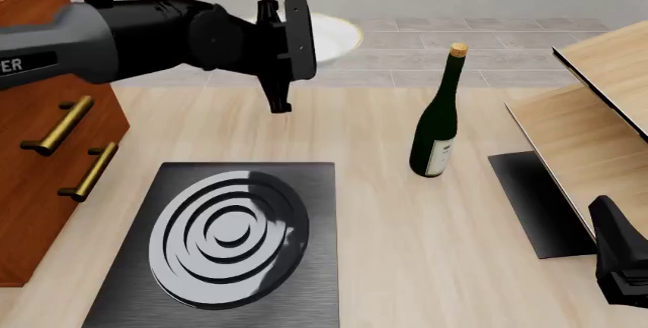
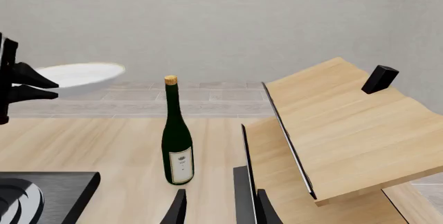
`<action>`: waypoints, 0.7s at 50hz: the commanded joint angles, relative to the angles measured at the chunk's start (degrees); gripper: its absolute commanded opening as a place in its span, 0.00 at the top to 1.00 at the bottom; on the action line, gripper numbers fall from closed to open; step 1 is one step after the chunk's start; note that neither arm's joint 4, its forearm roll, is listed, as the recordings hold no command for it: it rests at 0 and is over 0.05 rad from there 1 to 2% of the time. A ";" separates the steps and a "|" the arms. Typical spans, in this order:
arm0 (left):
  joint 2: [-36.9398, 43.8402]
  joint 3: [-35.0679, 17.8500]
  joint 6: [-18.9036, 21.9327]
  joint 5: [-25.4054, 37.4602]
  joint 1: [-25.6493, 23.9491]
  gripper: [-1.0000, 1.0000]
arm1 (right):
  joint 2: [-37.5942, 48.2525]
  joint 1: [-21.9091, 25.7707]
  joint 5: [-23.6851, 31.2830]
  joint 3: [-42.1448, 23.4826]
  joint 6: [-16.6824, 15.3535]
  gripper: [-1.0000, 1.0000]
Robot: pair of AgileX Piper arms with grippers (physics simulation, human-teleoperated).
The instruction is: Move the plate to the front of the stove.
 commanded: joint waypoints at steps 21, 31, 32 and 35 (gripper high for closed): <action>12.60 -4.03 -5.32 -3.32 -1.10 1.00 | 0.01 -0.01 0.00 0.00 -0.01 0.00; 14.52 -2.29 -5.09 -5.97 -0.38 1.00 | 0.01 0.01 0.00 0.00 -0.01 0.00; 14.77 -2.24 -5.10 -6.20 -0.24 1.00 | -0.01 -0.01 0.00 0.00 -0.01 0.00; 16.04 -2.24 -5.59 -6.96 -0.05 1.00 | -0.01 0.00 0.00 0.00 0.00 0.00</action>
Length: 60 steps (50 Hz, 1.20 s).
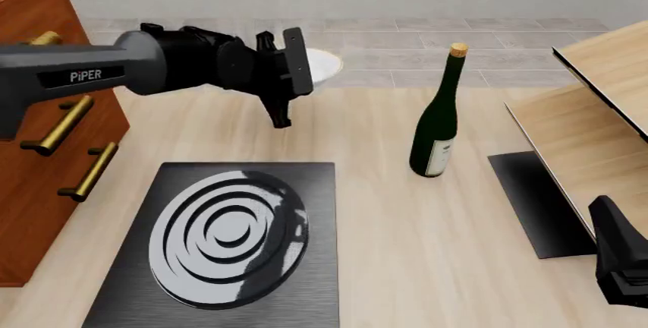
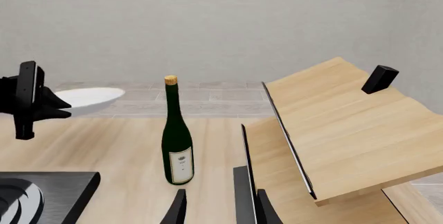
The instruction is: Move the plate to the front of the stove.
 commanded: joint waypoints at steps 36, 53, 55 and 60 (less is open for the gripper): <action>11.46 3.69 -3.84 -8.54 -3.09 1.00 | 0.00 0.00 0.00 0.00 -0.04 0.00; 12.75 4.75 -4.44 -9.53 -3.18 1.00 | -0.01 0.00 0.00 0.00 -0.02 0.00; 12.88 4.75 -4.53 -9.47 -3.17 1.00 | -0.02 0.00 0.00 0.00 -0.01 0.00; 13.43 4.83 -4.90 -9.55 -3.35 1.00 | 0.00 0.00 0.00 0.00 -0.04 0.00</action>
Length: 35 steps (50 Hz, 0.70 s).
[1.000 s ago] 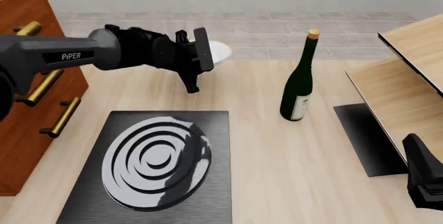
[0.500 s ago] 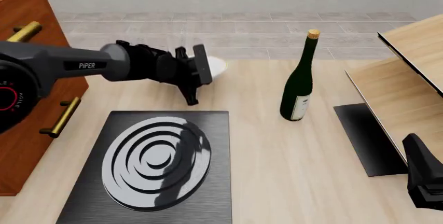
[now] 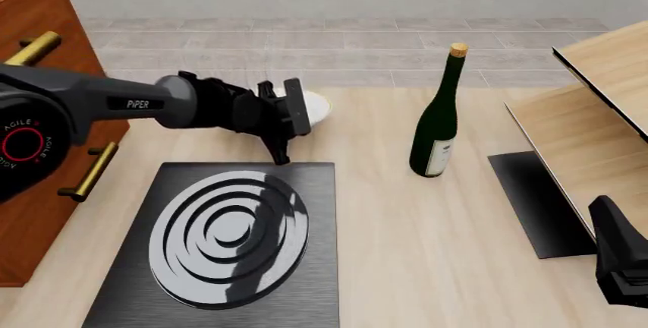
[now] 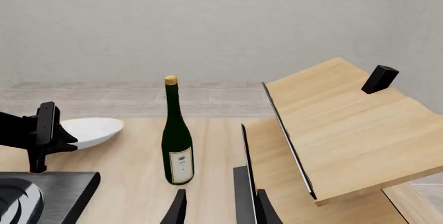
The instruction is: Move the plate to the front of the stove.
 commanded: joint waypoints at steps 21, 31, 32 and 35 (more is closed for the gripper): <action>3.70 1.78 -0.77 -2.49 -4.71 0.00 | 0.00 -0.01 0.00 0.00 -0.01 0.00; 2.47 2.64 -0.33 -2.36 -4.70 0.00 | 0.00 0.01 0.00 0.00 -0.02 0.00; 2.08 2.94 -0.10 -2.49 -4.57 0.00 | -0.01 -0.01 0.00 0.00 -0.01 0.00; 0.88 3.70 0.14 -2.55 -4.63 0.00 | 0.00 -0.01 0.00 0.00 -0.03 0.00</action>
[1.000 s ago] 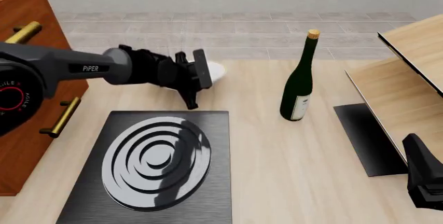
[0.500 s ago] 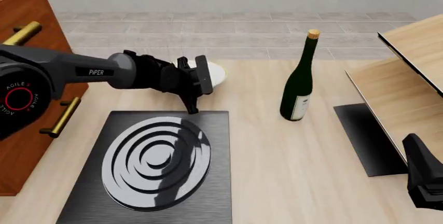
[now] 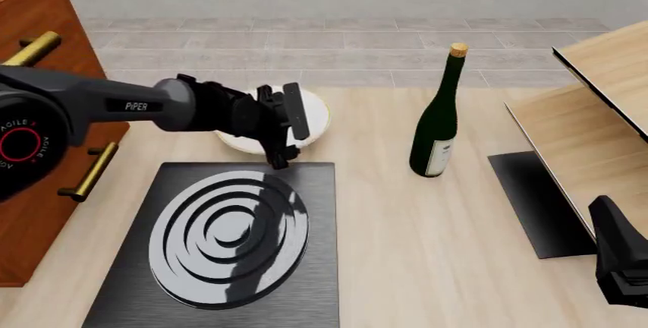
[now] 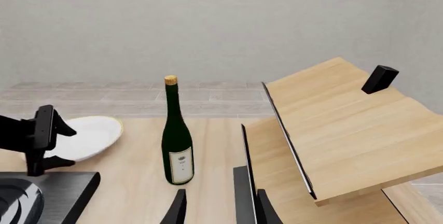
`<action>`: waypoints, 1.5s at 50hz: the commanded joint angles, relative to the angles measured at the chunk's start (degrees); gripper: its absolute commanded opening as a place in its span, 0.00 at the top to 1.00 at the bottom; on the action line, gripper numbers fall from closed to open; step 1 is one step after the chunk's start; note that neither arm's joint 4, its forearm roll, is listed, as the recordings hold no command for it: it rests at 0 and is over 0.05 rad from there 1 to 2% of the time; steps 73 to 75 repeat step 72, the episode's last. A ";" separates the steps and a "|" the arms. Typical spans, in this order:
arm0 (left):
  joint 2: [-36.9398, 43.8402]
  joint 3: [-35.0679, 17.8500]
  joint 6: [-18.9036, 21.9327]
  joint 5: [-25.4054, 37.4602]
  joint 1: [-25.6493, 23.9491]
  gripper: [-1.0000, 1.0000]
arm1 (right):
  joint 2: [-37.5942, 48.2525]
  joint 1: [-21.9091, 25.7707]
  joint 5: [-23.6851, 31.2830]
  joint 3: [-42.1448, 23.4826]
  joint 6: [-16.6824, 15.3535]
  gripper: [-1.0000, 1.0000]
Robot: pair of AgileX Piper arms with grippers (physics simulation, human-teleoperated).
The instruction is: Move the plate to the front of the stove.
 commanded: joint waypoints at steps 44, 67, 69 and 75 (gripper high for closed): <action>-31.77 31.06 3.09 -14.44 -8.96 0.00 | 0.01 0.01 0.00 0.00 -0.01 0.00; -53.21 53.37 7.10 -28.70 -14.58 0.00 | 0.01 0.01 0.00 0.00 0.00 0.00; -55.99 55.15 7.43 -28.85 -15.30 0.00 | -0.01 0.00 0.00 0.00 -0.02 0.00; -59.58 57.47 8.18 -28.39 -15.51 0.00 | -0.01 0.02 0.00 0.00 -0.02 0.00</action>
